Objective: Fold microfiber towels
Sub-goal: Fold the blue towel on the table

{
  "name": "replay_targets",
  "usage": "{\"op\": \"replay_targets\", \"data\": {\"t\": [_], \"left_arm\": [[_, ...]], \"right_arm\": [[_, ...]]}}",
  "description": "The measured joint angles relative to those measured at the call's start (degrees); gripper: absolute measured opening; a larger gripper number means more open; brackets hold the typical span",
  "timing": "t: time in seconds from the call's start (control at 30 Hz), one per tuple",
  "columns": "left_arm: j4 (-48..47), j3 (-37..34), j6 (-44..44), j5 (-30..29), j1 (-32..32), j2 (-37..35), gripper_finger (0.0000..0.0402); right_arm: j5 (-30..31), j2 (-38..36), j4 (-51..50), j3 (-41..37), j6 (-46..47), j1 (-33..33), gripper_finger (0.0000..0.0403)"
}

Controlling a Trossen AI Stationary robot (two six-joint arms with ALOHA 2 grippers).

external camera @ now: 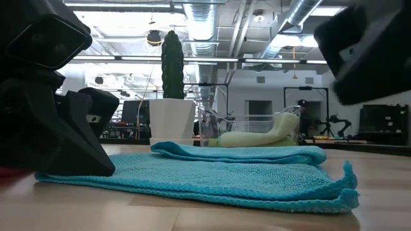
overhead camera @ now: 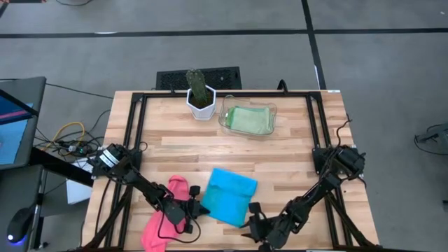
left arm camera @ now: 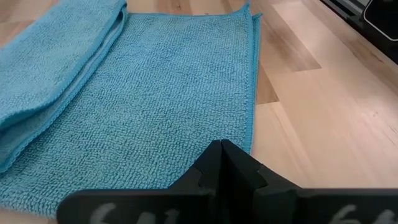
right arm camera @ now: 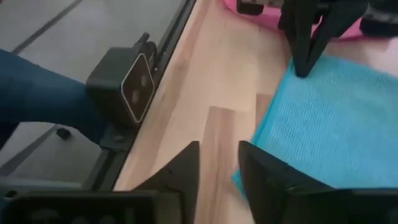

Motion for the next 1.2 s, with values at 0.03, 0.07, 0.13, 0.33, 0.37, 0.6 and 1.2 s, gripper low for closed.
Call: {"op": "replay_targets", "data": {"t": [0.03,0.07,0.13,0.33,0.37,0.6,1.2], "left_arm": [[0.0,0.0,0.0,0.0,0.0,0.0,0.0],[0.01,0.0,-0.02,-0.01,0.0,0.0,0.0],[0.07,0.02,-0.17,0.0,0.0,-0.02,0.0],[0.25,0.07,-0.71,0.01,0.0,-0.04,0.0],[0.31,0.1,-0.71,0.07,0.0,-0.04,0.0],[0.28,0.13,-0.76,0.04,0.0,-0.09,0.0],[-1.51,5.11,1.6,8.74,0.06,-1.92,0.0]], "right_arm": [[0.06,0.0,-0.32,0.05,-0.23,-0.14,0.0161],[0.23,0.0,-1.17,0.08,-0.25,-0.28,0.0175],[0.6,0.18,-3.37,0.08,-0.23,-0.32,0.0201],[1.77,2.87,-1.68,0.38,-0.72,-1.18,0.022],[2.11,3.29,-1.69,0.18,-1.55,-1.24,0.0216],[1.78,5.66,-1.2,0.22,-1.8,-1.19,0.0189],[4.6,7.54,-2.3,0.39,-0.08,-0.69,0.0027]]}}
